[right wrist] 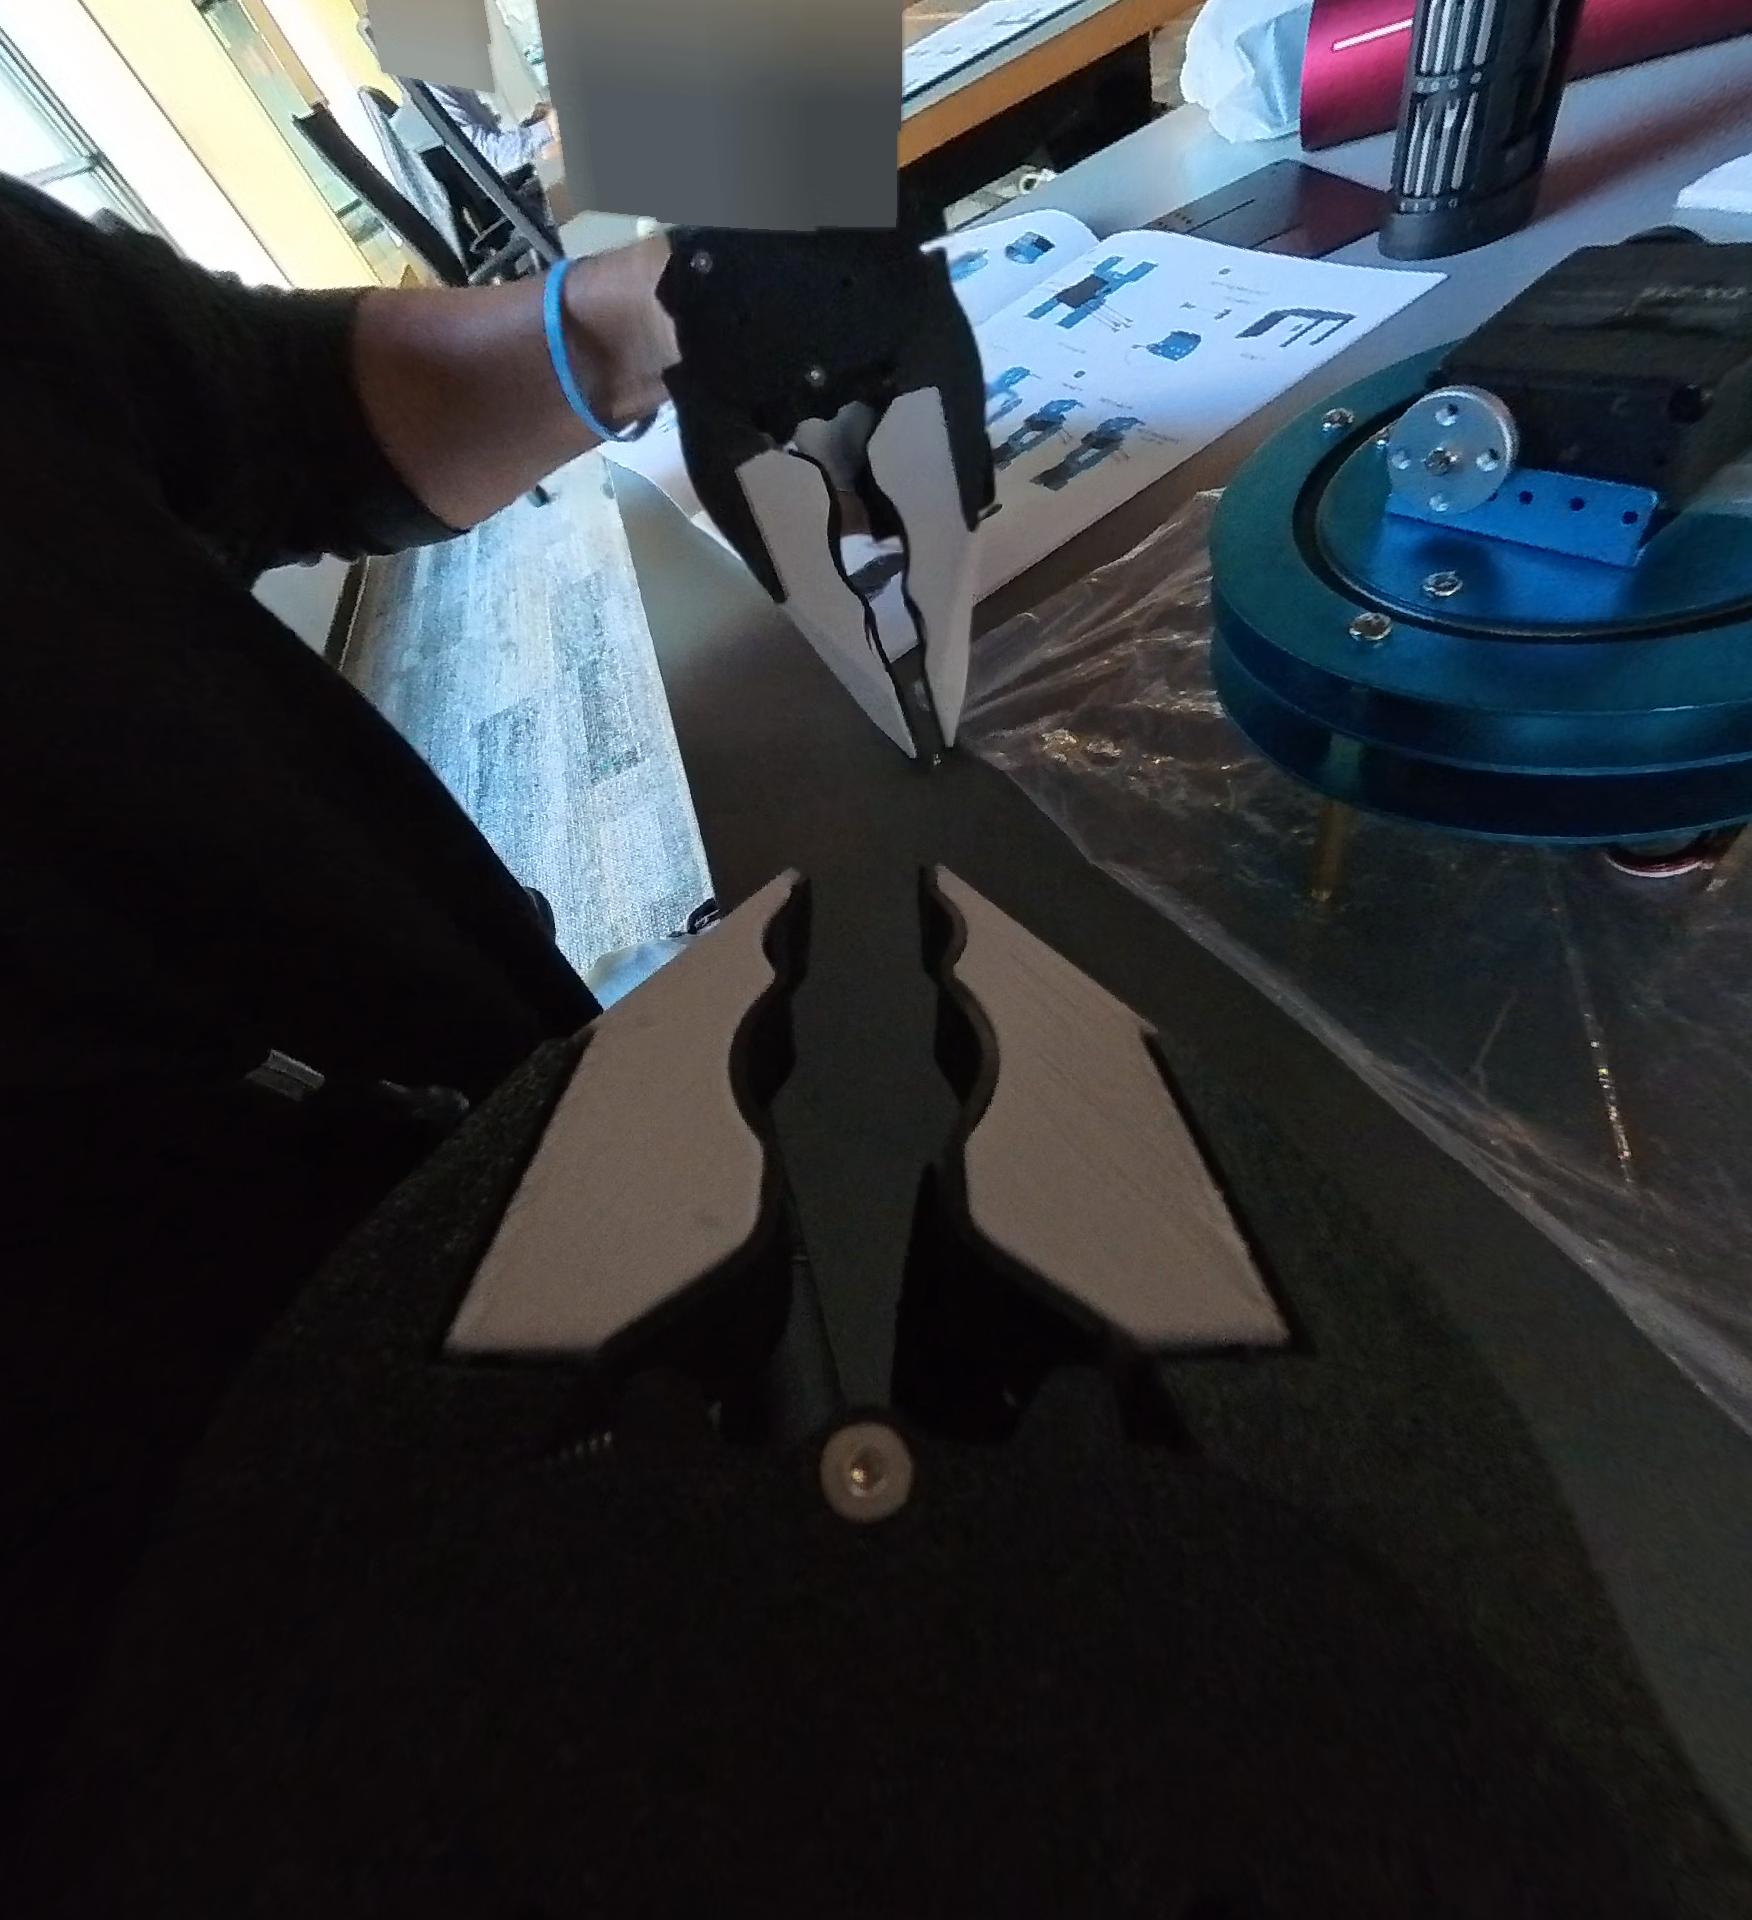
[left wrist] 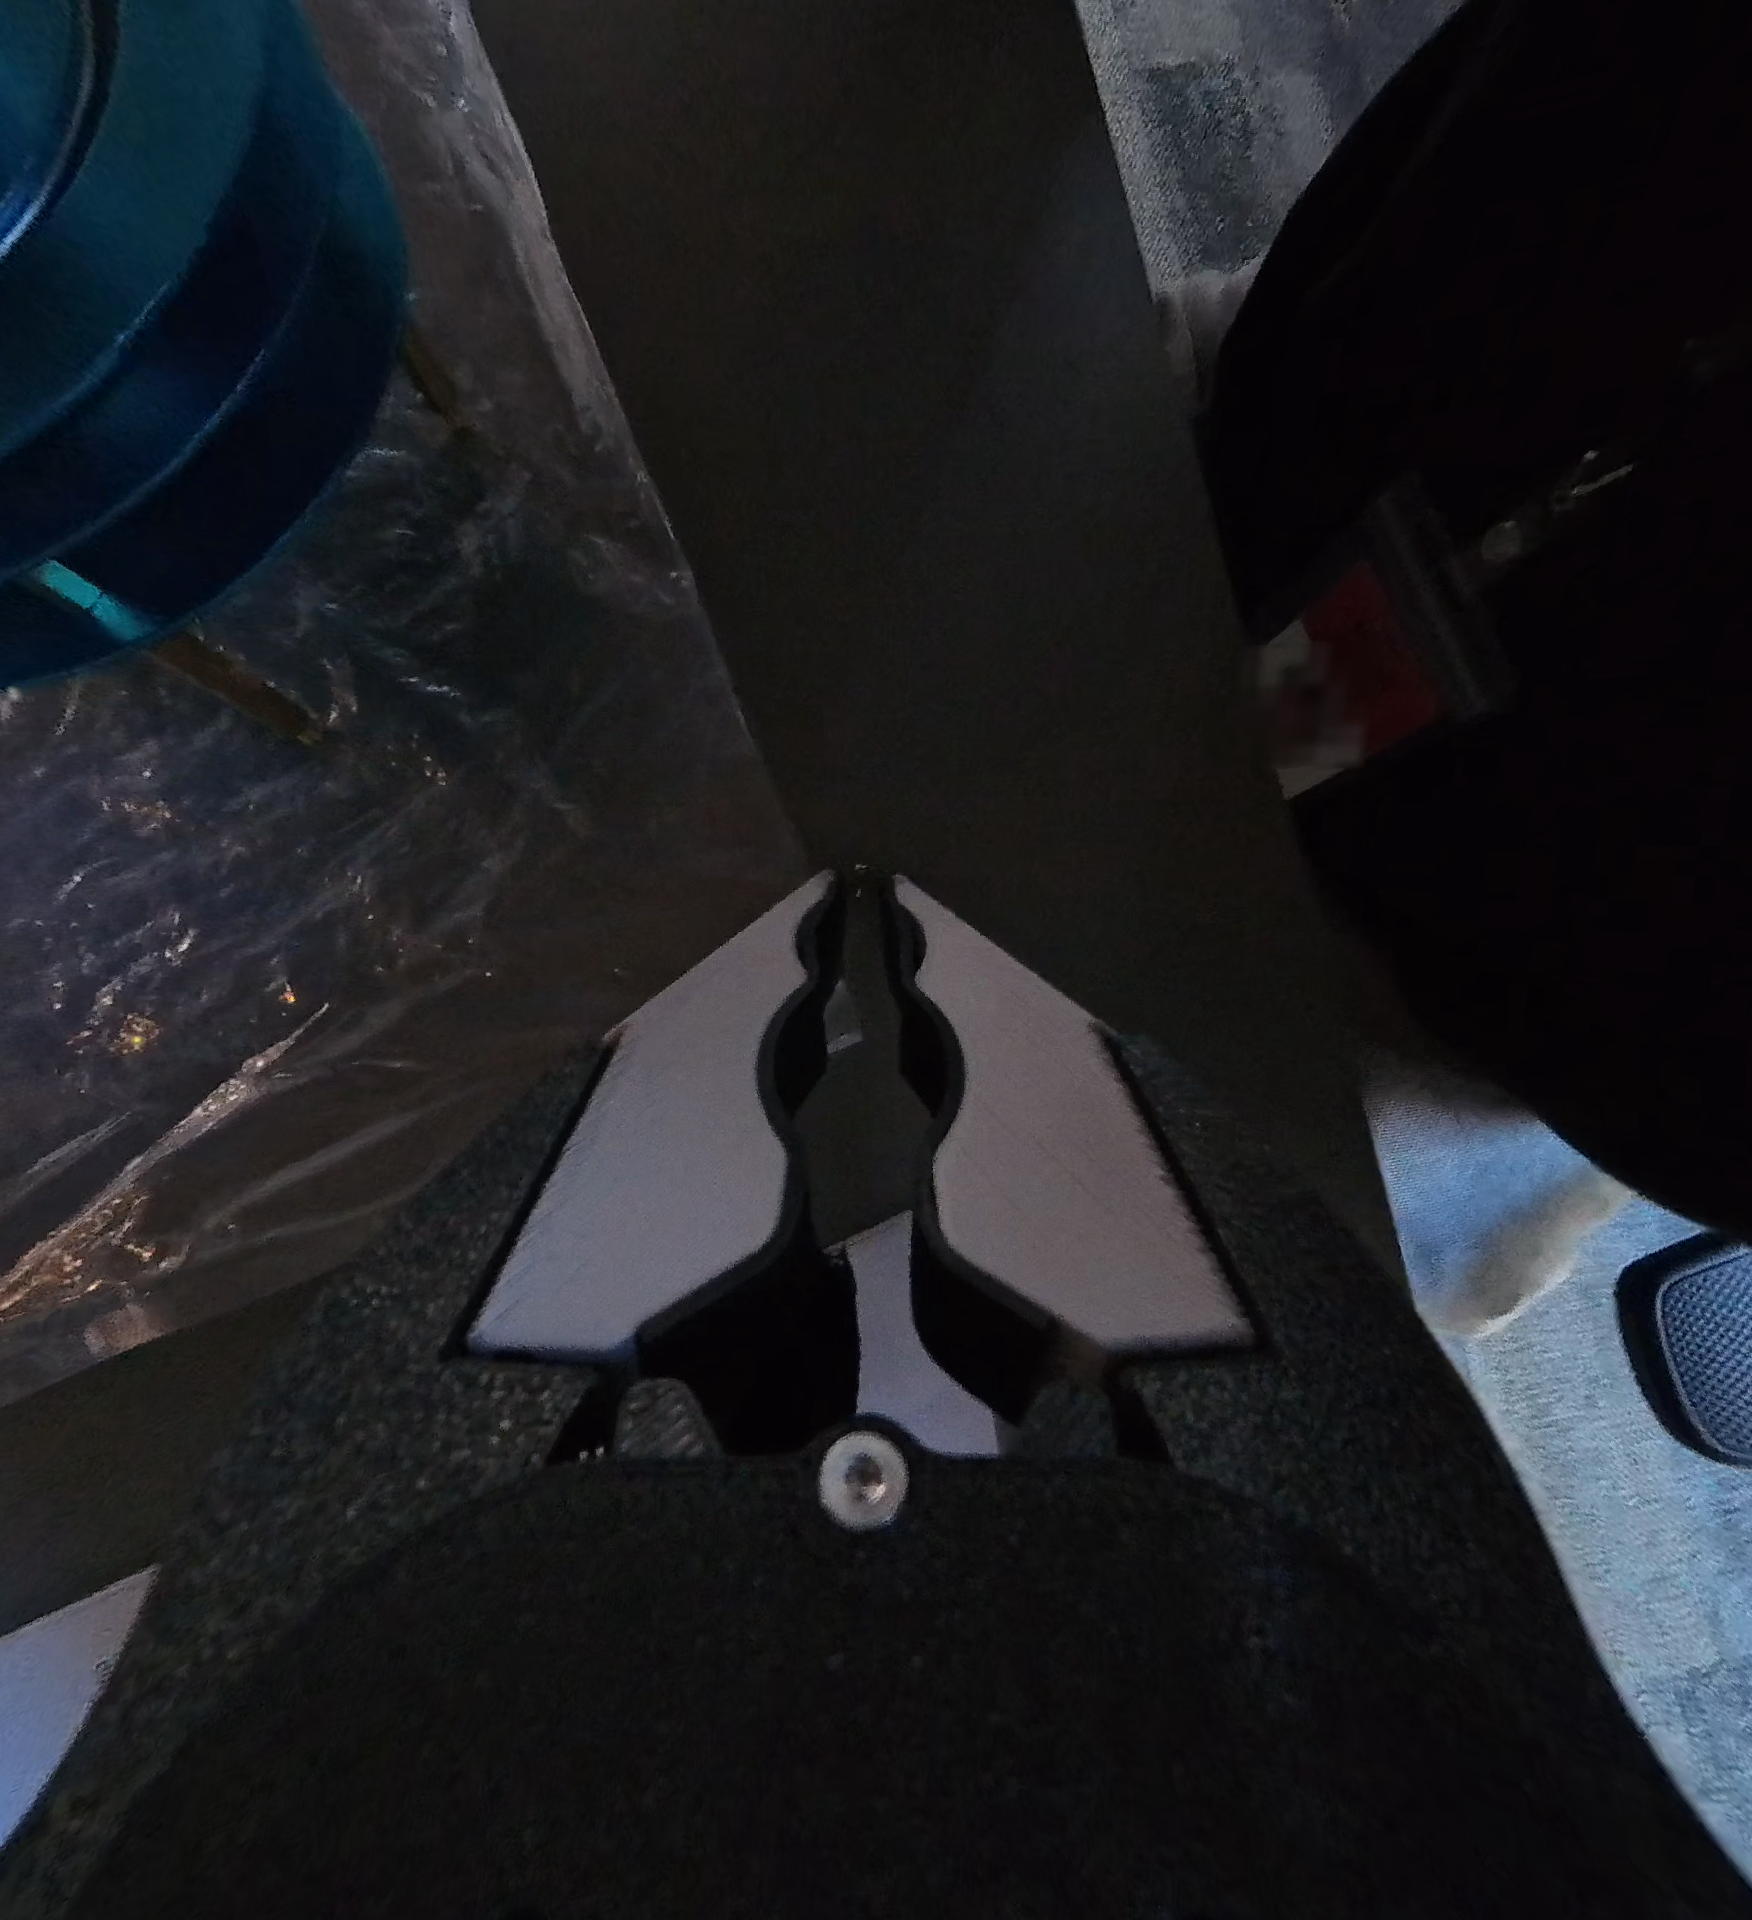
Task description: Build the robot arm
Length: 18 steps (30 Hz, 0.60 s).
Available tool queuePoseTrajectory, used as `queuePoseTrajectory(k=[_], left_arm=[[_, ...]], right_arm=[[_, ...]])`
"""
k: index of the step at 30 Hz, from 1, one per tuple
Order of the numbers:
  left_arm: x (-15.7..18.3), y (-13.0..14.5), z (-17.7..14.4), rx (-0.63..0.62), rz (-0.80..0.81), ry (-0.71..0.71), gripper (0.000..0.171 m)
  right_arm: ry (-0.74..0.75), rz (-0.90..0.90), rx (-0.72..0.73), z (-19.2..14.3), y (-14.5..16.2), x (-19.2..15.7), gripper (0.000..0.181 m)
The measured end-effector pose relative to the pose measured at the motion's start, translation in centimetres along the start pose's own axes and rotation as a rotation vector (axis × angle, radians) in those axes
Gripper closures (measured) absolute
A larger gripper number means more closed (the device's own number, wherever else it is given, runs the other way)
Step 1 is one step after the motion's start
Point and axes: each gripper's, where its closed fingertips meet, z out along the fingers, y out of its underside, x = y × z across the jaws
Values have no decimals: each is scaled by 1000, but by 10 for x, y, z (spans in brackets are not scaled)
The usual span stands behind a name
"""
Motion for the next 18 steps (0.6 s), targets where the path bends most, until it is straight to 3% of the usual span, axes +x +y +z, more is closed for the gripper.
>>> queuePoseTrajectory(k=[4,8,18], left_arm=[[3,0,1,-63,75,-44,171],[-1,1,1,-145,51,-68,164],[-5,0,3,-273,-156,-47,169]], right_arm=[[-13,-7,-13,2,0,-1,162],[-26,-20,-19,4,-2,-5,161],[-48,-29,-29,4,3,-14,162]])
